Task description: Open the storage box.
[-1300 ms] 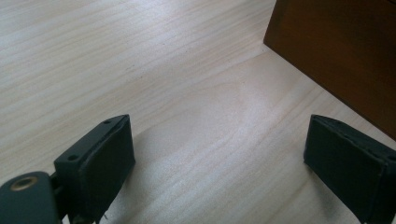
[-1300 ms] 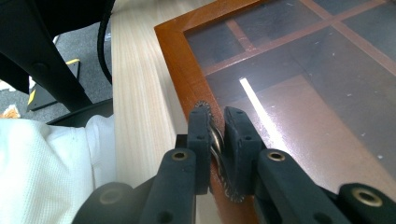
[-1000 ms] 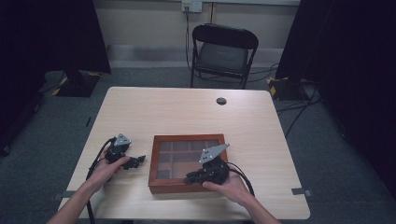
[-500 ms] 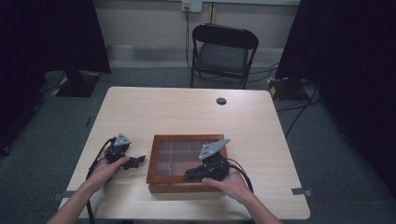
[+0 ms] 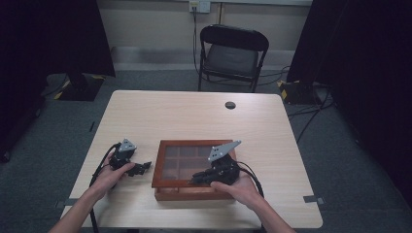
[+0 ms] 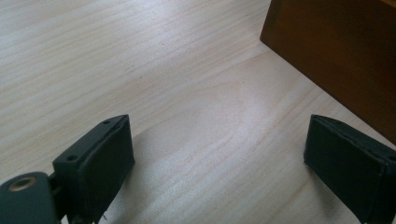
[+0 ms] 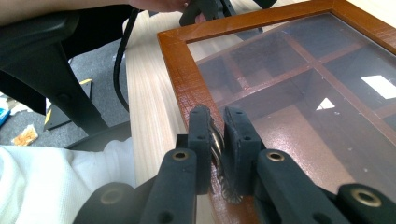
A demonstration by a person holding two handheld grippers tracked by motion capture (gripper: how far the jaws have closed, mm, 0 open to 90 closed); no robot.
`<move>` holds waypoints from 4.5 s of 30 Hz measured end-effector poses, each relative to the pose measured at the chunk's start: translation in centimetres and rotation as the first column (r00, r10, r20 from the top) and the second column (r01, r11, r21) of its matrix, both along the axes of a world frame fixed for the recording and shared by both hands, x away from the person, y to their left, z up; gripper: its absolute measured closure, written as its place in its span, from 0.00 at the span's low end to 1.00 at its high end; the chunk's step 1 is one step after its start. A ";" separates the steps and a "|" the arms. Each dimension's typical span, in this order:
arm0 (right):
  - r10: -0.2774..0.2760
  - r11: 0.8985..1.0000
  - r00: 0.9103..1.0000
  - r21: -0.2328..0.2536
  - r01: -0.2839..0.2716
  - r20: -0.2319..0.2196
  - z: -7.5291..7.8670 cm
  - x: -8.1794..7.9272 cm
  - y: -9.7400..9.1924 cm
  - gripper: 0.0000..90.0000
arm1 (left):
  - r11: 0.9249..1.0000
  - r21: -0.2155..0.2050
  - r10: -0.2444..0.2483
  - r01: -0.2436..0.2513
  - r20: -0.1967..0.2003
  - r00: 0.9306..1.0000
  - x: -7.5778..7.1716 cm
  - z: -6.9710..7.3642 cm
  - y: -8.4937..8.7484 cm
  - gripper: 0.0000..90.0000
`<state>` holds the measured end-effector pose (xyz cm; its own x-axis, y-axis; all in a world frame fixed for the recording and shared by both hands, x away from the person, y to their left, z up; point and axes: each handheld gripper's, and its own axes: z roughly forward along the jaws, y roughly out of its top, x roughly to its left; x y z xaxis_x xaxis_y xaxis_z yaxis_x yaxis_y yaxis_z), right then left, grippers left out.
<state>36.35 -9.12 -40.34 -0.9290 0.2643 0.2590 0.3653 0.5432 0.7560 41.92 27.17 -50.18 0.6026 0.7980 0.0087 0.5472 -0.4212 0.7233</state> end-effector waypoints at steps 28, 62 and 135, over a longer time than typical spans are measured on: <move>-0.020 1.000 1.000 0.011 0.020 0.002 2.6 0.9 0.1 0.91 | 1.000 -0.002 -0.004 0.004 0.000 1.000 0.0 0.0 0.0 0.08; -0.053 0.998 0.999 0.029 0.053 -0.002 4.8 1.8 0.3 0.91 | 1.000 0.001 -0.008 0.008 0.002 1.000 0.1 0.0 0.1 0.08; -0.095 0.995 0.995 0.040 0.094 0.029 8.3 4.3 0.4 0.92 | 1.000 0.001 -0.008 0.008 0.002 1.000 0.1 0.0 0.1 0.08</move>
